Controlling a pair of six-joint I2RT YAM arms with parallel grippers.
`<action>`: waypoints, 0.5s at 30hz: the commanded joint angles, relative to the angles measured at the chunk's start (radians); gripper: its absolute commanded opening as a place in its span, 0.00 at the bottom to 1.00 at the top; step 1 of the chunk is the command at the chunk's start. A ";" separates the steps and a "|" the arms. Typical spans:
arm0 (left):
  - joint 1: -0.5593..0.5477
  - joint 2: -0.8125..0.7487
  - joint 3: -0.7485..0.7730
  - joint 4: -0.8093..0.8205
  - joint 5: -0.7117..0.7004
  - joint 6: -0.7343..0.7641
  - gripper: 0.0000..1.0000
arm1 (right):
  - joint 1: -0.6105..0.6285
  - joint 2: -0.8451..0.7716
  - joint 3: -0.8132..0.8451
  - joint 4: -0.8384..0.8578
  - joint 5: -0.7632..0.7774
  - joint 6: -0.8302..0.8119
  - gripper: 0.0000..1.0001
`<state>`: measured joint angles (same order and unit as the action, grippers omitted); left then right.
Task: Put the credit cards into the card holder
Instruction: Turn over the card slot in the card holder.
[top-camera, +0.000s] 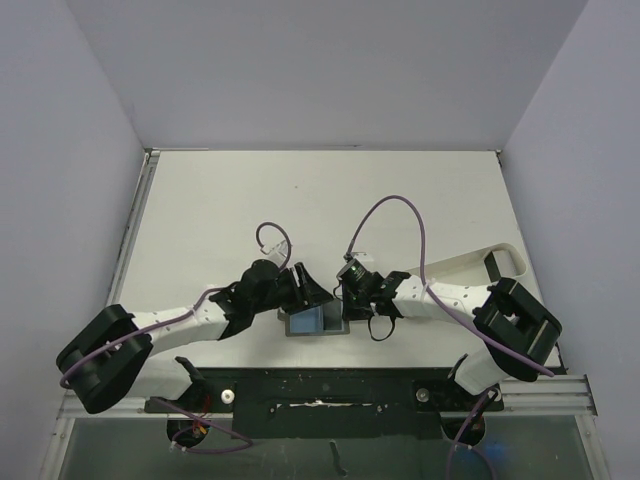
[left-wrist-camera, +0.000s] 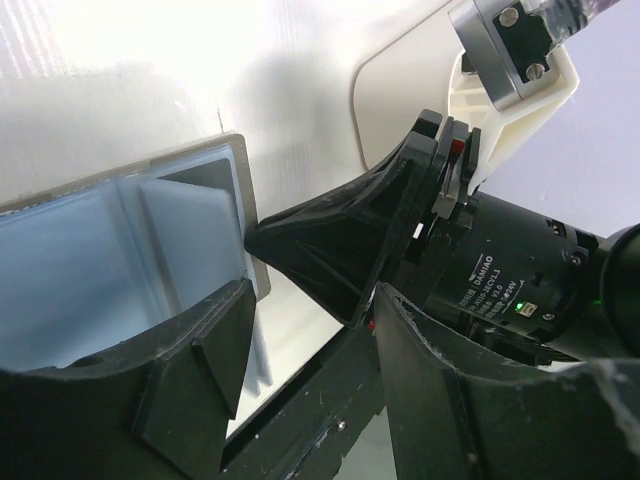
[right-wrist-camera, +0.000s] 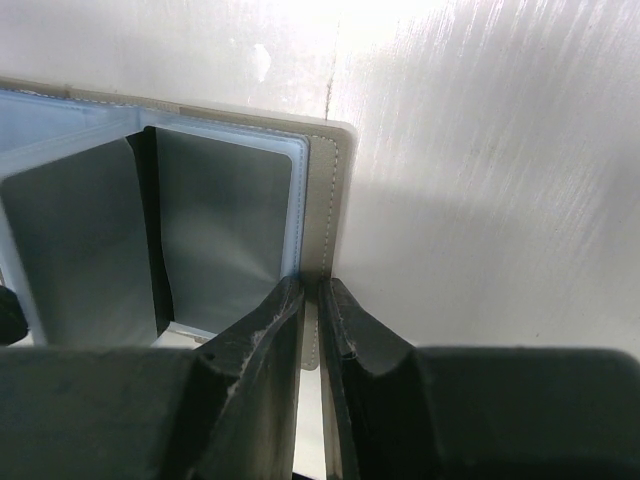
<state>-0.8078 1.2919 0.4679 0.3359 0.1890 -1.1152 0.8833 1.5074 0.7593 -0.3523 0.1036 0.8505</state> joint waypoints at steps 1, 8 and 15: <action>-0.009 0.035 0.002 0.108 0.025 0.005 0.50 | 0.005 0.000 0.017 0.021 0.005 0.013 0.14; -0.021 0.064 0.023 0.140 0.029 0.019 0.50 | 0.004 -0.039 0.038 -0.002 0.039 0.003 0.17; -0.021 0.053 0.035 0.083 -0.002 0.041 0.50 | -0.021 -0.127 0.068 -0.084 0.108 -0.017 0.21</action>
<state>-0.8238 1.3590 0.4683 0.4046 0.2092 -1.1126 0.8787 1.4696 0.7666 -0.3950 0.1368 0.8490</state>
